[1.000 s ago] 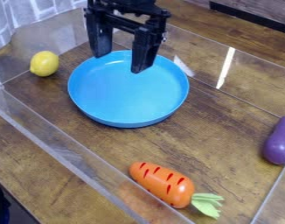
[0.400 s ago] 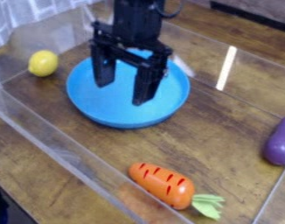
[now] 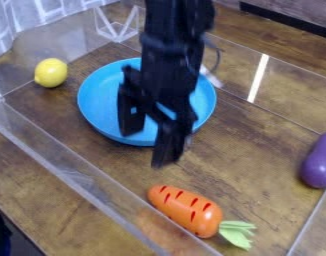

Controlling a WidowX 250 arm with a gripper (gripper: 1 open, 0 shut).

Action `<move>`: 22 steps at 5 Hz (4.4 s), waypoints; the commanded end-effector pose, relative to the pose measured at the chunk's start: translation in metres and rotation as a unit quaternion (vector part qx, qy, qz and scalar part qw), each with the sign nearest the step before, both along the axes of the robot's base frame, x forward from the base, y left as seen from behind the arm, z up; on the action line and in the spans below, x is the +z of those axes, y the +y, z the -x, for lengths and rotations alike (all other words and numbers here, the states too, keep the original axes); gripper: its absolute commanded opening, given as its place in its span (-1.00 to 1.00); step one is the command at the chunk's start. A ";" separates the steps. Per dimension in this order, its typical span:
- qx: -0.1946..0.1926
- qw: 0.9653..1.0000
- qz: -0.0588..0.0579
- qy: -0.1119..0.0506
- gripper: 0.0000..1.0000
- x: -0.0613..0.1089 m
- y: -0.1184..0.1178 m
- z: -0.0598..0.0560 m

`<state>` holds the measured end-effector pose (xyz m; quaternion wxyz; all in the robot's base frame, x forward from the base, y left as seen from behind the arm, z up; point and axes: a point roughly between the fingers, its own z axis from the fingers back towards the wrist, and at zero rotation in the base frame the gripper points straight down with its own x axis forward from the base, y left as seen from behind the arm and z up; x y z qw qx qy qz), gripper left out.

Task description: Move the carrot to the right side

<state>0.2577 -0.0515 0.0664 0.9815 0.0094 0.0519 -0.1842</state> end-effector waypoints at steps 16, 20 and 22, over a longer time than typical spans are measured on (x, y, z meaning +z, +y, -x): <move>-0.163 0.984 0.033 -0.070 -1.00 -0.032 -0.005 -0.004; -0.177 0.980 0.038 -0.083 1.00 -0.033 -0.017 -0.001; -0.183 0.978 0.047 -0.091 1.00 -0.032 -0.024 -0.001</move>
